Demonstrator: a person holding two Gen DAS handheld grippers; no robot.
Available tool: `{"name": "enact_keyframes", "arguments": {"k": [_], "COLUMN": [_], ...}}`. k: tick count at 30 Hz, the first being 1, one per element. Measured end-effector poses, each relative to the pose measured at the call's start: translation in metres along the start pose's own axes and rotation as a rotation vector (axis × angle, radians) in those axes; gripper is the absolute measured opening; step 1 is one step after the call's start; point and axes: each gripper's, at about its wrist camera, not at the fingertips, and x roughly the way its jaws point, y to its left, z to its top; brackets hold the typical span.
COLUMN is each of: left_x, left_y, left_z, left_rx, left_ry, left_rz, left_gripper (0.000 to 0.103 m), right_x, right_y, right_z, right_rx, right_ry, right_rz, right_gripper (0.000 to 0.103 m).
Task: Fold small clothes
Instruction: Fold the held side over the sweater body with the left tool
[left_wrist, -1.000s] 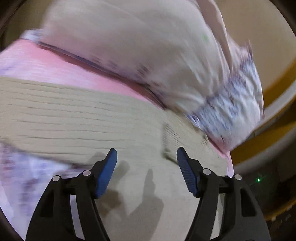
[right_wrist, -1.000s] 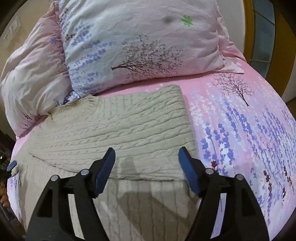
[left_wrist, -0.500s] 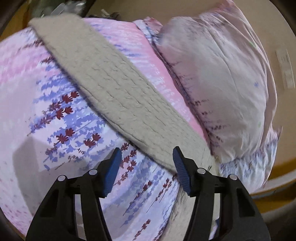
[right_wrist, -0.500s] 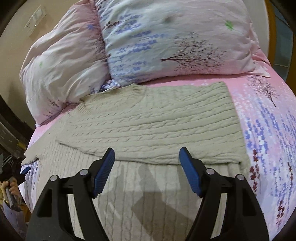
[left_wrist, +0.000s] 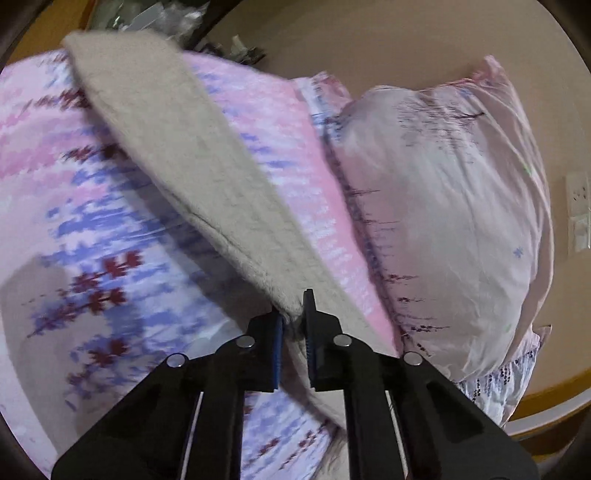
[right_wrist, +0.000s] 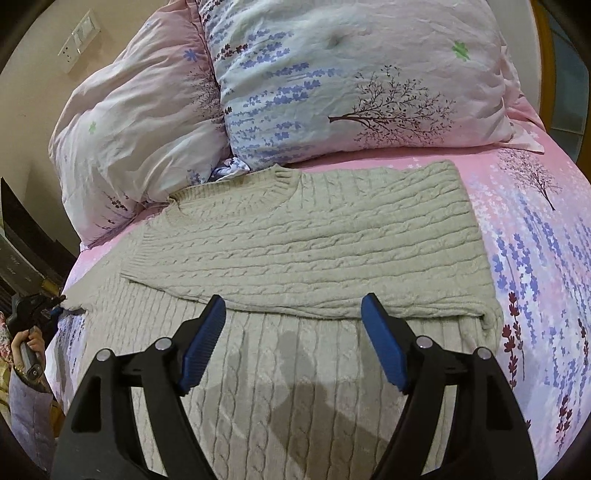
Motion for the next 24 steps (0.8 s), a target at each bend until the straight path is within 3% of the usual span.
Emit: {"name": "enact_keyframes", "arguments": {"k": [4, 9, 13, 15, 19, 21, 24], "left_x": [-0.004, -0.008, 0.007, 0.024, 0.069, 0.093, 0.109], "left_y": [-0.036, -0.11, -0.163, -0.182, -0.194, -0.187, -0.176], "left_z": [-0.006, -0.047, -0.104, -0.142, -0.214, -0.247, -0.263], "left_rx": [0.092, 0.309, 0.493, 0.573, 0.682, 0.732, 0.77], "left_ry": [-0.024, -0.02, 0.045, 0.116, 0.302, 0.393, 0.449], "left_rz": [-0.093, -0.238, -0.34, -0.369, -0.334, -0.253, -0.181], "left_gripper": [0.007, 0.007, 0.007, 0.007, 0.007, 0.008, 0.009], "right_x": [-0.004, -0.008, -0.009, -0.009, -0.009, -0.008, -0.008], "right_y": [0.0, 0.0, 0.001, 0.0, -0.004, -0.005, -0.003], "right_z": [-0.001, 0.0, 0.0, 0.0, -0.002, -0.003, -0.001], "right_rx": [-0.003, -0.001, 0.002, 0.008, 0.02, 0.027, 0.021], "right_ry": [-0.015, -0.028, -0.034, -0.036, -0.033, -0.032, -0.032], "right_rz": [0.01, 0.023, 0.027, 0.025, 0.016, 0.011, 0.004], "right_gripper": [0.076, 0.076, 0.076, 0.076, 0.076, 0.076, 0.076]}}
